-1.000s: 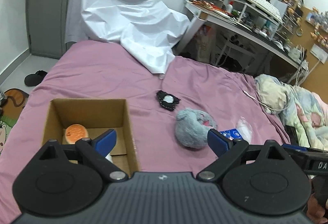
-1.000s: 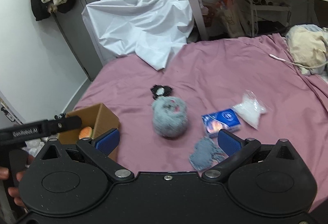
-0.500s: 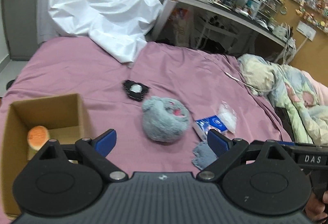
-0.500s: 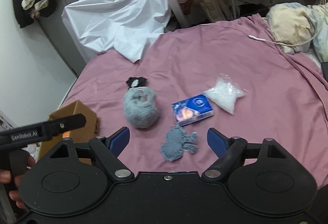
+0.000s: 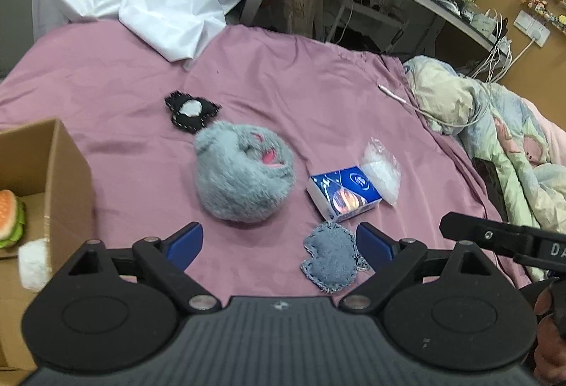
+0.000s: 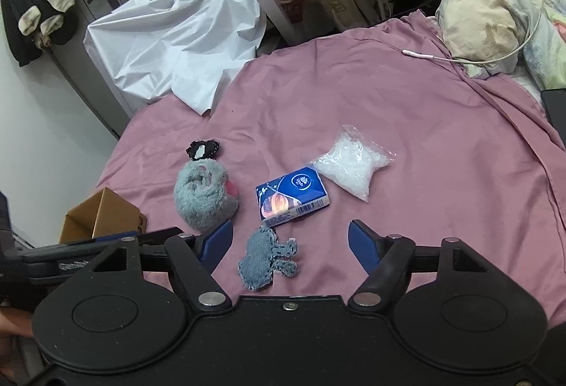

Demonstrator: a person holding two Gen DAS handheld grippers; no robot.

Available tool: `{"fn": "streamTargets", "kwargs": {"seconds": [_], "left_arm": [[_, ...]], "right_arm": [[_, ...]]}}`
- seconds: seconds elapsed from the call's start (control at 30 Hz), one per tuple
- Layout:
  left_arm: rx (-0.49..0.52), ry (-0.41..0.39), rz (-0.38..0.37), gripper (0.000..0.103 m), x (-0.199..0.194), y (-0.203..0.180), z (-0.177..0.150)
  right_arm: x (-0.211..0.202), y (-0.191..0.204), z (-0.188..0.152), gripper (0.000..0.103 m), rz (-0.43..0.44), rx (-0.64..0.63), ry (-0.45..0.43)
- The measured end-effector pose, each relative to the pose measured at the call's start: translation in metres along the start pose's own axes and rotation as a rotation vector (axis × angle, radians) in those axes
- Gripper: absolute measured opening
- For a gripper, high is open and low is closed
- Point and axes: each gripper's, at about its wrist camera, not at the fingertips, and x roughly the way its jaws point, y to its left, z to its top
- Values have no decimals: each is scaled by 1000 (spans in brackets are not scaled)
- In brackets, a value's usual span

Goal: Organize soft objects
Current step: 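Move the left gripper over the blue denim plush, then close the left gripper on the blue denim plush and lift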

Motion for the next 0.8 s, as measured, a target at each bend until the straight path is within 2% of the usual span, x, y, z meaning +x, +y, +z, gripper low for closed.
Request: {"fn": "streamTargets", "kwargs": {"seconds": [0.33,0.57,0.8], "left_arm": [[2,63,-44,92,35,-16,-9],[-11,112,-50,92,55,-21,-12],[-13,126,-43,90,70,-26,-16]], "right_arm": [[23,-30,-3,71,87,64,-20],[39,-44,-6,70,117,127,2],[58,-49,-8,67,140,143,51]]}}
